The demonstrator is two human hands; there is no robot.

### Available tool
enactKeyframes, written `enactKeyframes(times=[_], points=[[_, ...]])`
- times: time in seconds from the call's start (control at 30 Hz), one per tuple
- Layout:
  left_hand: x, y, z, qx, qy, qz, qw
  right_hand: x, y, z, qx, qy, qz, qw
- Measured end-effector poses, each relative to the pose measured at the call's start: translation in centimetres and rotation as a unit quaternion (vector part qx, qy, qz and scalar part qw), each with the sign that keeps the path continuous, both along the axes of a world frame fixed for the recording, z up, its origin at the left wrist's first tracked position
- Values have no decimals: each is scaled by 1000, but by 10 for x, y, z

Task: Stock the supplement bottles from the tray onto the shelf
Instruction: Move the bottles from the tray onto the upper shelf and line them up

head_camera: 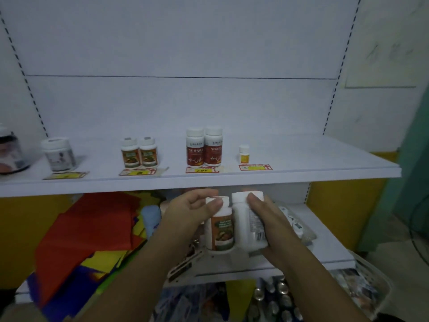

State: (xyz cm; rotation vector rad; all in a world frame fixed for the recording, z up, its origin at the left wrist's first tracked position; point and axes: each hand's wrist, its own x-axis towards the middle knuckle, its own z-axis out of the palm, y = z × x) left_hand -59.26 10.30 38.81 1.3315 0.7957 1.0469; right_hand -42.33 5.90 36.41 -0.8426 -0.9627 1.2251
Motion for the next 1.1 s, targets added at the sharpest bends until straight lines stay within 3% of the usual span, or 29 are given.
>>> enactKeyframes(times=[0.23, 0.43, 0.57, 0.87, 1.1], points=[[-36, -8, 24, 19, 1, -14, 1000, -26, 4, 22, 39, -38, -1, 999], [-48, 12, 55, 84, 77, -11, 993, -32, 36, 42, 30, -62, 30, 997], [-55, 32, 87, 136, 109, 58, 983, -36, 68, 69, 78, -111, 63, 989], [-96, 111, 179, 249, 152, 259, 921, -39, 149, 140, 196, -142, 68, 968], [-128, 197, 187, 242, 129, 276, 921, -70, 192, 152, 205, -176, 34, 962]])
